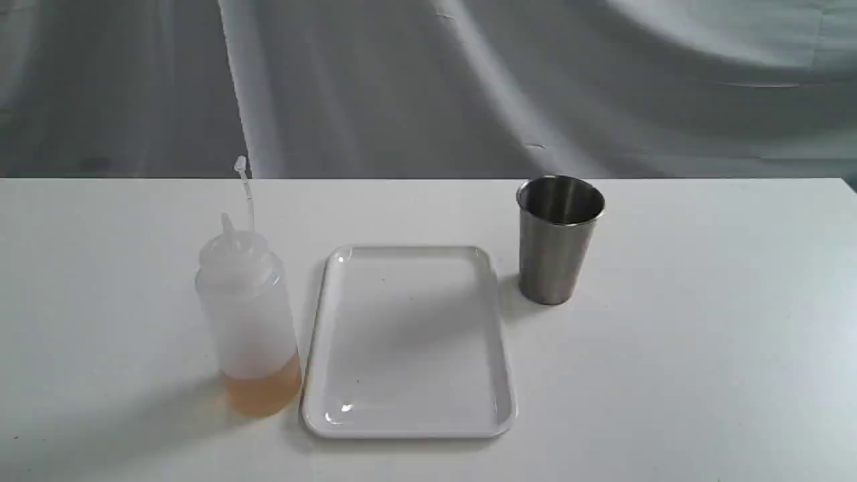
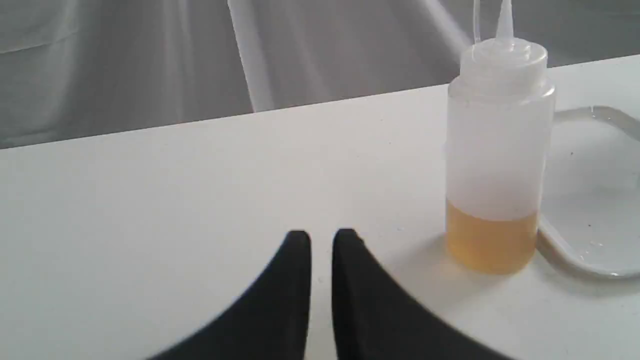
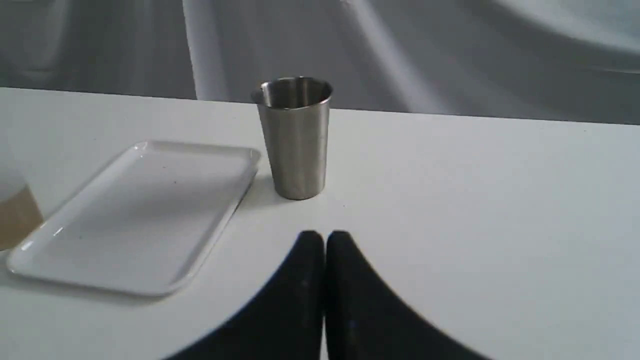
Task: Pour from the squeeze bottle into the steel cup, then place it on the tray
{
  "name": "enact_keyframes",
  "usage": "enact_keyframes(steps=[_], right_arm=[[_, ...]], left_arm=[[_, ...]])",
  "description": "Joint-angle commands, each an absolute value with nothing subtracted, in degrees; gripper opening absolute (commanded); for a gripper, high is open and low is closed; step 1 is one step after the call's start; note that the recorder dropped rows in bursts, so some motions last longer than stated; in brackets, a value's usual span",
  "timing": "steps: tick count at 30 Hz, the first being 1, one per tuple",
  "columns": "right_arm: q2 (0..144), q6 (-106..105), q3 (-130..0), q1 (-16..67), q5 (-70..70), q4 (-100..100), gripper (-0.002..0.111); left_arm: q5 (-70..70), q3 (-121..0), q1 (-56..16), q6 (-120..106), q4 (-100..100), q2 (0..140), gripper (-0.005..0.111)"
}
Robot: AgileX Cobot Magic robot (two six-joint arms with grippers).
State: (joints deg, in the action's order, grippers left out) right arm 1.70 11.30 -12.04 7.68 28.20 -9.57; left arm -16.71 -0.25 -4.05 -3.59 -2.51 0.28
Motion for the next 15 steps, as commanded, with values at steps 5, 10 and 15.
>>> enact_keyframes(steps=[5,10,15], right_arm=[[16.7,11.5,-23.7,7.3,31.3,-9.4,0.000],[27.8,11.5,-33.0,7.3,31.3,-10.5,0.000],[38.6,12.6,-41.3,7.4,29.9,-10.5,0.000]], left_arm=[[-16.3,0.0,-4.2,-3.5,-2.5,0.0,0.008],[-16.3,0.0,-4.2,-3.5,-2.5,0.0,0.008],[-16.3,0.0,-4.2,-3.5,-2.5,0.0,0.008]])
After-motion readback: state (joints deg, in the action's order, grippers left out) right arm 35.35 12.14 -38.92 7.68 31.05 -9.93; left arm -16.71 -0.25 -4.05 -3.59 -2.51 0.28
